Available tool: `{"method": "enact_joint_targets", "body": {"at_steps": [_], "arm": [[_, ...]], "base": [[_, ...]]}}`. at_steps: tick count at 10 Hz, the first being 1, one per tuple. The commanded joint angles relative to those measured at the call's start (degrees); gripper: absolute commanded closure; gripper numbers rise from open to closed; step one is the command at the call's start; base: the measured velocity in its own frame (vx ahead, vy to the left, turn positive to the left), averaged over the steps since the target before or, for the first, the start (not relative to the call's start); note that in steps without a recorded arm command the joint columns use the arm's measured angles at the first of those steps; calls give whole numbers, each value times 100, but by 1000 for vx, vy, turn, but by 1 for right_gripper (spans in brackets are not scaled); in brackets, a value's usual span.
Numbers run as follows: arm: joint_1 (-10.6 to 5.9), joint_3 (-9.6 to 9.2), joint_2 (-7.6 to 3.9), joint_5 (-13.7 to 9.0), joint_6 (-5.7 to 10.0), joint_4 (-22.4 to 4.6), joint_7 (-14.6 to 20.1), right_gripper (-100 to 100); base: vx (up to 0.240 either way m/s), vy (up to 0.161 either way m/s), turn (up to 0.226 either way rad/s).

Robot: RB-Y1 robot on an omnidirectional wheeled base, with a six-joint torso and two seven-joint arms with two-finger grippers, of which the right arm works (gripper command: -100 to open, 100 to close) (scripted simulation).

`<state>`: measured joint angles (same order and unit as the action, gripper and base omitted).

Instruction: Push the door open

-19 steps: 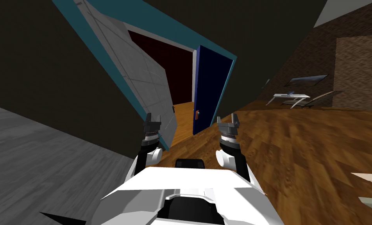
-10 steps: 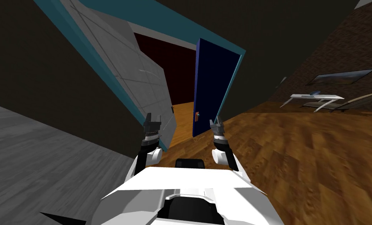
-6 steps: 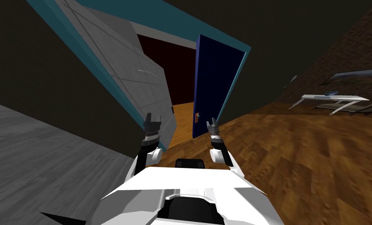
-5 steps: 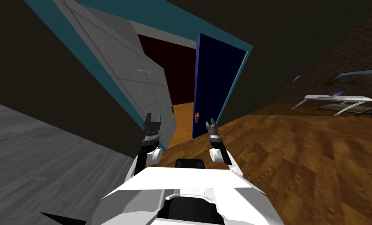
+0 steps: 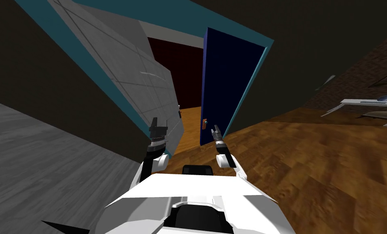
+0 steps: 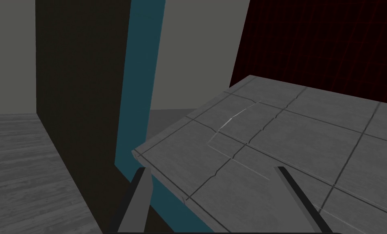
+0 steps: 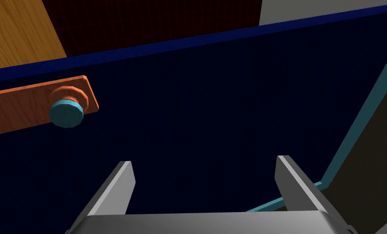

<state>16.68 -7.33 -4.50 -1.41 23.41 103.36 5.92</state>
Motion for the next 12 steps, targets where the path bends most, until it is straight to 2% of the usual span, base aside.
{"method": "enact_joint_targets", "body": {"at_steps": [1, 7, 12], "arm": [[-131, -74, -6, 39, -106, -259, -21, -100], [-501, -294, -103, 134, -401, -1108, -23, -100], [-748, -441, -149, 198, -598, -1675, -25, -100]], "base": [[80, -114, 84], [72, -115, 85], [52, -102, 72]]}}
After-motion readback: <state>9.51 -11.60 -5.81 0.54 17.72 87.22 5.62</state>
